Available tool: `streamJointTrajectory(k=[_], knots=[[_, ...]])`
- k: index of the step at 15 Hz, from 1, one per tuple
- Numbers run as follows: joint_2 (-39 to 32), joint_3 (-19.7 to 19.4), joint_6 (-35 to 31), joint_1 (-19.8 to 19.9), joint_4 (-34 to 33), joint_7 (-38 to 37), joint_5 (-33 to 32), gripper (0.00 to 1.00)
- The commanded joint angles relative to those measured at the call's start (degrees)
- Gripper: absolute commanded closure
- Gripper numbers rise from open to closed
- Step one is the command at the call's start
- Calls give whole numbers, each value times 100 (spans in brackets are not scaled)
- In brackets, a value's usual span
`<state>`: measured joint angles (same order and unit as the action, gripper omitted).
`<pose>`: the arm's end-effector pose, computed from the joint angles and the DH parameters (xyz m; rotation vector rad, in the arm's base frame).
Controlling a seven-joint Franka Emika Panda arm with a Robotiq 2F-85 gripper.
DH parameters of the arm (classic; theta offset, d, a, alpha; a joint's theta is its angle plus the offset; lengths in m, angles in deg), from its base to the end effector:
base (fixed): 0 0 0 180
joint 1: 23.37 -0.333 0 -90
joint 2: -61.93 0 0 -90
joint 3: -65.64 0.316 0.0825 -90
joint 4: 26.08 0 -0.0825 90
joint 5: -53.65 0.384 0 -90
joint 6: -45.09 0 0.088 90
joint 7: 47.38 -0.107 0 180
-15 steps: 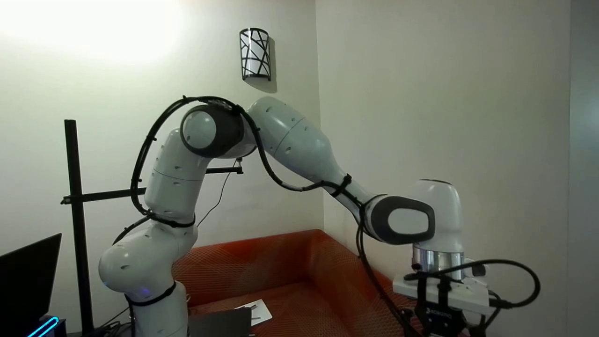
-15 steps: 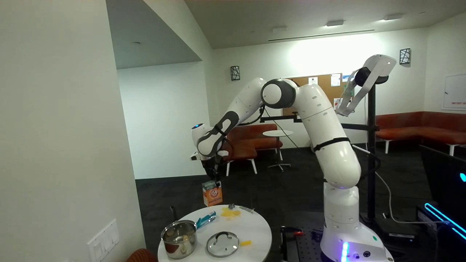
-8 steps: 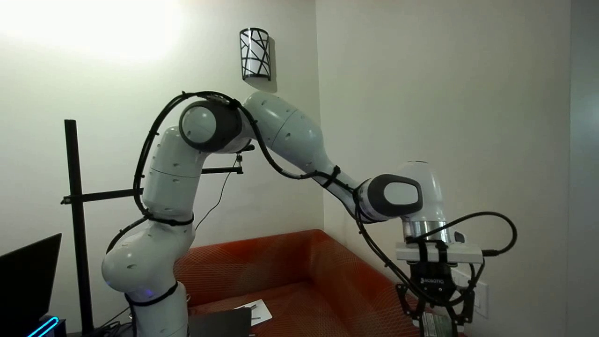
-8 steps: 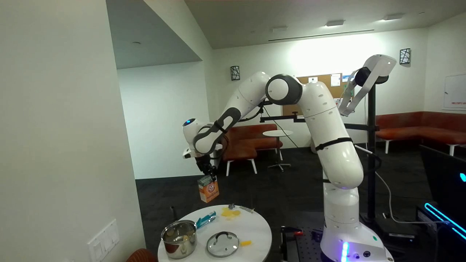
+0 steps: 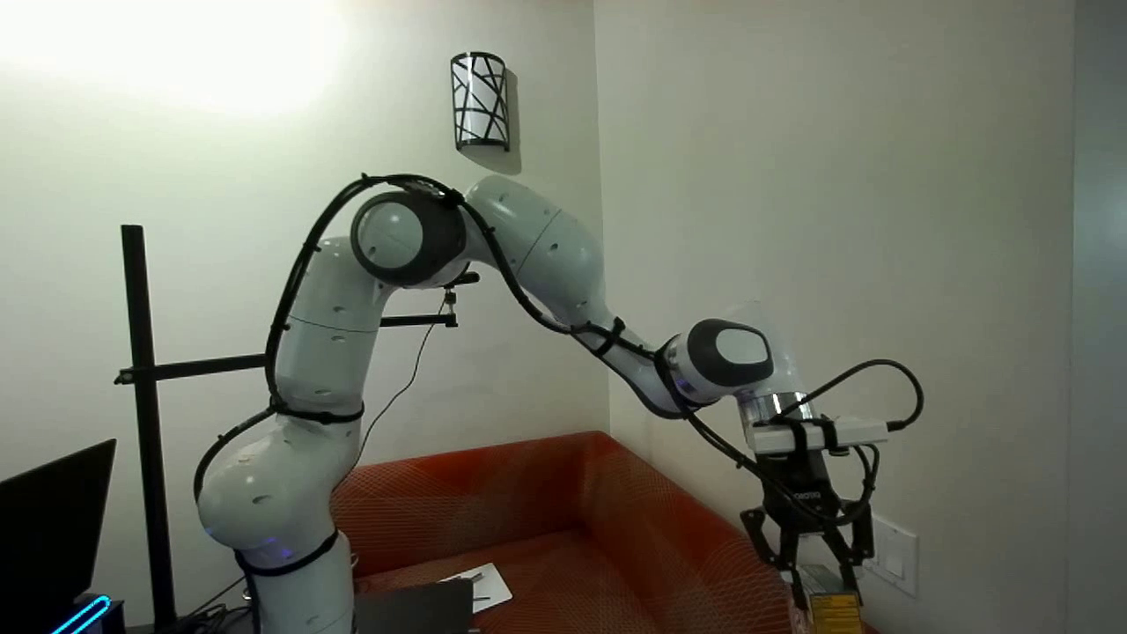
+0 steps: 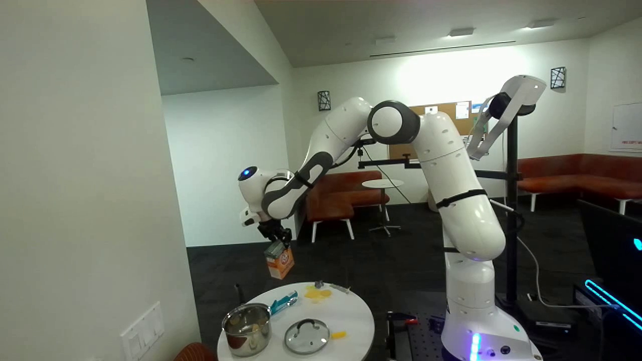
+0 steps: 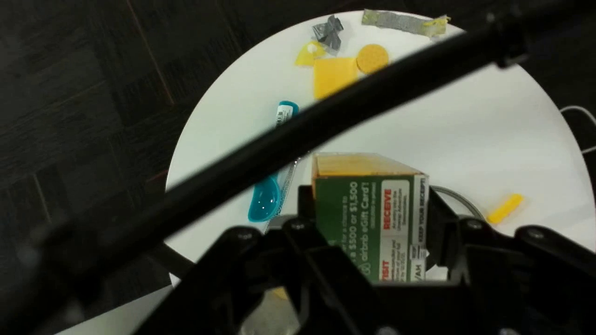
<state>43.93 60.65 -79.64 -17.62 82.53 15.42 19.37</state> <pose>0.6077 -0.1340 0.3420 2.1872 1.6103 -0.4621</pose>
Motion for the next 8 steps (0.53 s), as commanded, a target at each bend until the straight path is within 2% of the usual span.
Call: streamJointTrajectory(k=[1, 8], knots=[[90, 20, 14, -165, -33, 127, -688, 70], [101, 112, -320, -318, 146, -17, -2415, 70]])
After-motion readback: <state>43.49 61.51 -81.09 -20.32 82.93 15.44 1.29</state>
